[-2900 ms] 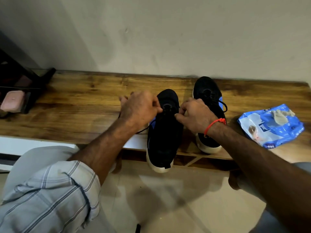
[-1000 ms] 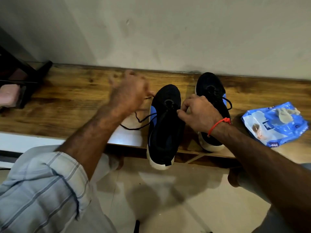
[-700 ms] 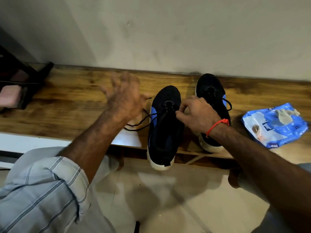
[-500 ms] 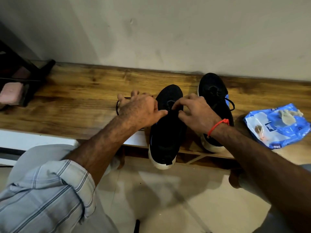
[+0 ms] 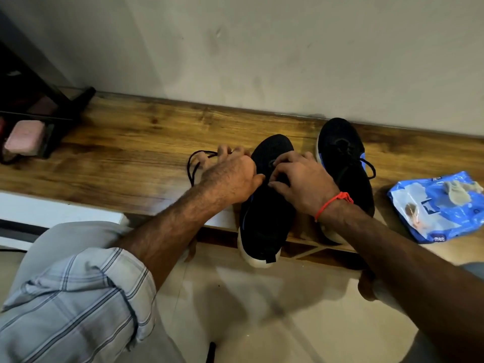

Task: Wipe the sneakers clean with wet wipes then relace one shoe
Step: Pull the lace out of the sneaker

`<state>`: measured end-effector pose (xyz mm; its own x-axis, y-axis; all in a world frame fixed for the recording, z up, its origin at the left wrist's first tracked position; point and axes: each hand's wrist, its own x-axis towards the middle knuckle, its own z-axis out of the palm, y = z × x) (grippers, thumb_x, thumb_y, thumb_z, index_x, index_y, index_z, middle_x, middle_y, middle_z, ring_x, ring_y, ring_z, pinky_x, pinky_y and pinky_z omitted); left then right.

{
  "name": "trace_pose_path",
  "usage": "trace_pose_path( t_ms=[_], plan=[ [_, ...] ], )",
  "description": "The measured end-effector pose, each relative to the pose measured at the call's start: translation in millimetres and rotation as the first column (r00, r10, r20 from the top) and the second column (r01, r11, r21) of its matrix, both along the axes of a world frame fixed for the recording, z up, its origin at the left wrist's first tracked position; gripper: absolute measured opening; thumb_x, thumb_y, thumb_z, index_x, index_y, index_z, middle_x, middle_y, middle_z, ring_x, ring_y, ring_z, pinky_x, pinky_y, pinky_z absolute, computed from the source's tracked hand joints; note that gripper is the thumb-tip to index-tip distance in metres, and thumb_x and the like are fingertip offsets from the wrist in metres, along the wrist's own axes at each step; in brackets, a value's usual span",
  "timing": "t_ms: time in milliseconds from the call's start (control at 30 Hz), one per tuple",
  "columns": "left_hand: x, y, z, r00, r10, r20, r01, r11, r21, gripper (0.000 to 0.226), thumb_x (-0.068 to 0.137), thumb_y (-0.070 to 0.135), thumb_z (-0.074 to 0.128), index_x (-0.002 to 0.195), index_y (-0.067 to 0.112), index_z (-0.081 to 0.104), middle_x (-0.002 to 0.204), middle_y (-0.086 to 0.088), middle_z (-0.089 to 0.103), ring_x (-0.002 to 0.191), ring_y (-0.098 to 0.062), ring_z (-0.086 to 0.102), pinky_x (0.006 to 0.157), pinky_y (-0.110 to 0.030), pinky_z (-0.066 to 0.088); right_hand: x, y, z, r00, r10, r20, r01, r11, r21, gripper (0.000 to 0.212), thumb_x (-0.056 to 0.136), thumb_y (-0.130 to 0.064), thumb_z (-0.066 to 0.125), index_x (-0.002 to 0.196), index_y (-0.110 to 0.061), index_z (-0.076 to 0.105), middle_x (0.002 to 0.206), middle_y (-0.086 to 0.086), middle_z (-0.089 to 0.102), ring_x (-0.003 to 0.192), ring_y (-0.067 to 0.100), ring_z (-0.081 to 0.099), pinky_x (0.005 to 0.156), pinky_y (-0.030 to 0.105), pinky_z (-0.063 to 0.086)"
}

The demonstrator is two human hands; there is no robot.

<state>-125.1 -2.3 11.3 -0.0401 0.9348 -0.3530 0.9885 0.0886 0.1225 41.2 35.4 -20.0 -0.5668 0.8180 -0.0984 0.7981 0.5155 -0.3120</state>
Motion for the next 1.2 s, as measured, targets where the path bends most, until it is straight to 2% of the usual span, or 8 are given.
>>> trace_pose_path(
  t_ms=[233, 467, 633, 700, 833, 933, 1100, 1200],
  plan=[
    [-3, -1, 4, 0.999, 0.000, -0.050, 0.000, 1.000, 0.006, 0.034, 0.098, 0.059, 0.048, 0.108, 0.035, 0.070, 0.151, 0.007, 0.034, 0.142, -0.029, 0.018, 0.107, -0.064, 0.022, 38, 42, 23, 0.911, -0.367, -0.189, 0.374, 0.927, 0.001, 0.013, 0.093, -0.015, 0.056, 0.097, -0.009, 0.067, 0.110, 0.011, 0.059, 0.102, 0.024, 0.057, 0.082, 0.018, 0.034],
    [-1, 0, 6, 0.999, 0.003, -0.044, -0.002, 1.000, 0.003, 0.032, 0.098, 0.059, 0.048, 0.110, 0.040, 0.071, 0.152, 0.006, 0.034, 0.142, -0.030, 0.017, 0.107, -0.066, 0.022, 3, 3, 6, 0.991, 0.085, 0.103, -0.094, 0.992, 0.081, 0.027, 0.091, -0.045, 0.063, 0.104, -0.022, 0.066, 0.138, 0.000, 0.050, 0.133, 0.023, 0.038, 0.108, 0.046, 0.037],
    [-6, -1, 4, 0.998, 0.018, -0.068, -0.018, 1.000, -0.007, 0.034, 0.096, 0.062, 0.049, 0.112, 0.042, 0.070, 0.152, 0.007, 0.035, 0.144, -0.030, 0.014, 0.107, -0.063, 0.021, 23, 33, 22, 0.825, -0.390, -0.409, 0.379, 0.919, -0.111, 0.010, 0.090, -0.019, 0.070, 0.084, -0.011, 0.068, 0.093, 0.000, 0.069, 0.082, 0.005, 0.063, 0.074, 0.018, 0.052],
    [-7, 0, 3, 0.998, 0.009, -0.069, -0.009, 1.000, -0.006, 0.034, 0.096, 0.063, 0.049, 0.113, 0.042, 0.070, 0.153, 0.006, 0.034, 0.145, -0.031, 0.013, 0.109, -0.067, 0.019, 38, 45, 22, 0.825, -0.412, -0.388, 0.452, 0.892, 0.014, 0.010, 0.089, -0.020, 0.069, 0.090, -0.010, 0.069, 0.099, 0.006, 0.069, 0.095, 0.018, 0.065, 0.088, 0.028, 0.051],
    [-4, 1, 4, 0.997, -0.004, -0.075, 0.003, 1.000, -0.013, 0.033, 0.097, 0.062, 0.049, 0.114, 0.042, 0.070, 0.155, 0.004, 0.032, 0.147, -0.033, 0.010, 0.110, -0.071, 0.016, 24, 24, 12, 0.977, -0.159, -0.140, 0.160, 0.987, -0.003, 0.051, 0.080, -0.063, 0.060, 0.112, -0.024, 0.067, 0.137, 0.008, 0.051, 0.135, 0.032, 0.038, 0.112, 0.048, 0.032],
    [-2, 1, 5, 0.997, -0.002, -0.083, 0.001, 1.000, -0.012, 0.033, 0.098, 0.060, 0.048, 0.114, 0.042, 0.070, 0.154, 0.004, 0.032, 0.147, -0.033, 0.011, 0.110, -0.070, 0.016, 3, 1, 1, 0.991, 0.040, 0.131, -0.050, 0.996, 0.069, 0.034, 0.089, -0.054, 0.061, 0.109, -0.027, 0.065, 0.152, -0.001, 0.037, 0.146, 0.029, 0.015, 0.116, 0.058, 0.017],
    [-5, -1, 5, 0.996, -0.005, -0.093, 0.006, 1.000, 0.010, 0.034, 0.097, 0.062, 0.049, 0.113, 0.041, 0.070, 0.153, 0.005, 0.034, 0.146, -0.032, 0.012, 0.110, -0.070, 0.016, 19, 33, 14, 0.966, -0.138, -0.219, 0.145, 0.989, 0.015, 0.019, 0.088, -0.041, 0.068, 0.078, -0.029, 0.057, 0.118, -0.003, 0.063, 0.121, 0.024, 0.049, 0.102, 0.051, 0.039],
    [-3, -1, 5, 0.996, -0.023, -0.083, 0.025, 1.000, 0.019, 0.033, 0.097, 0.061, 0.049, 0.112, 0.041, 0.071, 0.152, 0.004, 0.035, 0.146, -0.032, 0.013, 0.110, -0.070, 0.017, 24, 32, 15, 0.971, -0.125, -0.204, 0.133, 0.991, 0.026, 0.024, 0.085, -0.053, 0.063, 0.092, -0.030, 0.065, 0.131, -0.002, 0.057, 0.131, 0.026, 0.043, 0.107, 0.053, 0.036]
  ],
)
